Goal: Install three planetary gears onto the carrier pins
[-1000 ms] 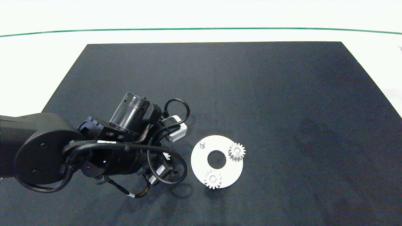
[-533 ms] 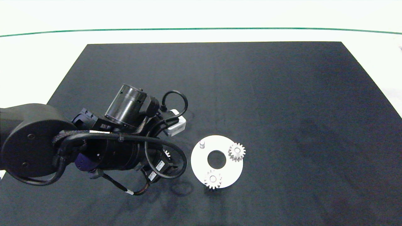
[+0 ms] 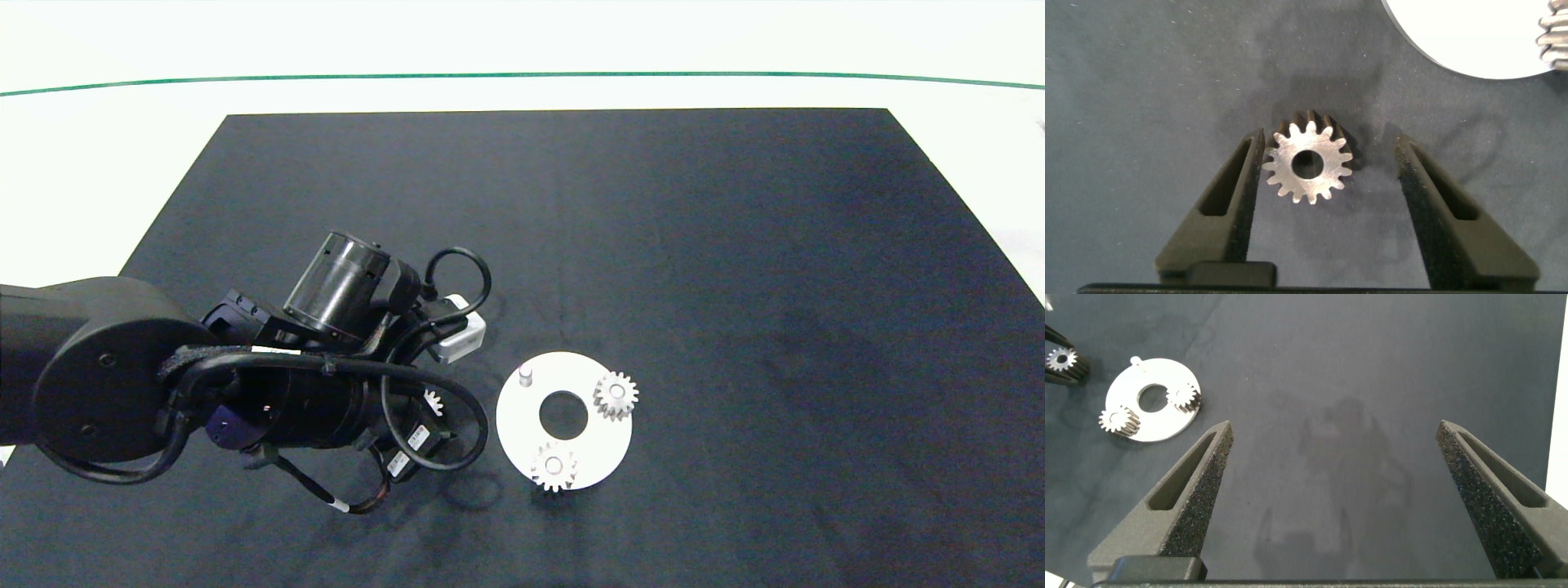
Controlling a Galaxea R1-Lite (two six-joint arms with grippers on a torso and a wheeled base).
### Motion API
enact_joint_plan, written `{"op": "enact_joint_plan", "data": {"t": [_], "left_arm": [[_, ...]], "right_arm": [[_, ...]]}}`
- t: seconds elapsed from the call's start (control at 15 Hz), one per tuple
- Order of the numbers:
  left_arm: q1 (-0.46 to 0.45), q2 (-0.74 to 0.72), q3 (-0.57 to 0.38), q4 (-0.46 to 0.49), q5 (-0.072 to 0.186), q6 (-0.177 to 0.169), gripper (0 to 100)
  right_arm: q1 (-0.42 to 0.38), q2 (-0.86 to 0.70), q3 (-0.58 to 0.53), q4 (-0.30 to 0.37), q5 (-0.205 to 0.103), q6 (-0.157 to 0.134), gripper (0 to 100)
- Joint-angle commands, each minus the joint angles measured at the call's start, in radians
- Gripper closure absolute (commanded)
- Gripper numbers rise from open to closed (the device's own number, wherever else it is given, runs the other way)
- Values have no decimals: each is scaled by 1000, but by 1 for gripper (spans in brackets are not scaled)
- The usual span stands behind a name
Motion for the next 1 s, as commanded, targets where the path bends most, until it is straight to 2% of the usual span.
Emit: {"op": "enact_joint_plan", "data": {"t": [0.07, 0.53, 0.73, 1.0], "left_arm": [[-1, 15, 2, -1, 1, 2, 44], [-1, 36, 7, -3, -2, 1, 58], [-1, 41, 16, -3, -9, 1, 64], [-4, 33, 5, -18, -4, 2, 73]], "right_arm": [[1, 3, 2, 2, -3, -1, 0], [1, 0, 2, 2, -1, -1, 0], [1, -2, 2, 2, -1, -11, 0], [1, -7, 2, 2, 0, -14, 0]]}}
